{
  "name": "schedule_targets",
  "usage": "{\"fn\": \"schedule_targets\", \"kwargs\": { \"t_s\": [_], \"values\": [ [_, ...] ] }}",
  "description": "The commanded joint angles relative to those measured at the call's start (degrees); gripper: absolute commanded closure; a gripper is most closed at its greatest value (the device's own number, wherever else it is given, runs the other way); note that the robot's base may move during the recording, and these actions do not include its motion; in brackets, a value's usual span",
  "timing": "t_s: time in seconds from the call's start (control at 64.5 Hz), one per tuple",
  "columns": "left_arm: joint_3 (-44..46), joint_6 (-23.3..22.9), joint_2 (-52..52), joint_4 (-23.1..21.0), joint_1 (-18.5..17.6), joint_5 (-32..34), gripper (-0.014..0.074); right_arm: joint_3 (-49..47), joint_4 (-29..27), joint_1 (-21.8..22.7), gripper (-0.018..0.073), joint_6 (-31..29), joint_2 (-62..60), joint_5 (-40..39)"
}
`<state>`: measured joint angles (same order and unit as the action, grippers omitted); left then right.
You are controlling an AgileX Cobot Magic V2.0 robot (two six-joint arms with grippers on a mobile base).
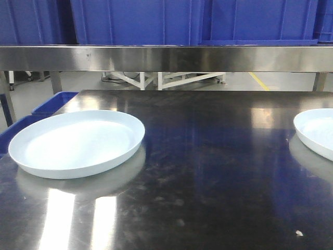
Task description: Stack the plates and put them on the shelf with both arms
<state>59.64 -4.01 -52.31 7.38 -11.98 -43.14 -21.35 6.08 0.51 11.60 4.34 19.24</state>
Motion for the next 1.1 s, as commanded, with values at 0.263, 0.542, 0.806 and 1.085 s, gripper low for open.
{"fn": "schedule_targets", "kwargs": {
  "t_s": [0.263, 0.542, 0.806, 1.085],
  "values": [
    [2.0, -0.2, 0.3, -0.1, -0.3, 4.3, 0.0499, -16.1, 0.6, 0.2, 0.0544, -0.7, 27.5, 5.5],
    [2.0, -0.3, 0.3, -0.6, -0.3, 4.3, 0.0499, -16.1, 0.1, 0.2, 0.0544, -0.7, 35.1, 0.2],
    [2.0, -0.5, -0.2, -0.6, -0.3, 4.2, 0.0437, -16.1, 0.0, 0.2, 0.0491, -0.7, 35.1, -4.8],
    [2.0, -0.7, -6.9, -3.6, -0.3, 2.5, 0.0045, -16.1, 0.0, 0.2, 0.0009, -0.7, 35.1, -4.8]
  ]
}}
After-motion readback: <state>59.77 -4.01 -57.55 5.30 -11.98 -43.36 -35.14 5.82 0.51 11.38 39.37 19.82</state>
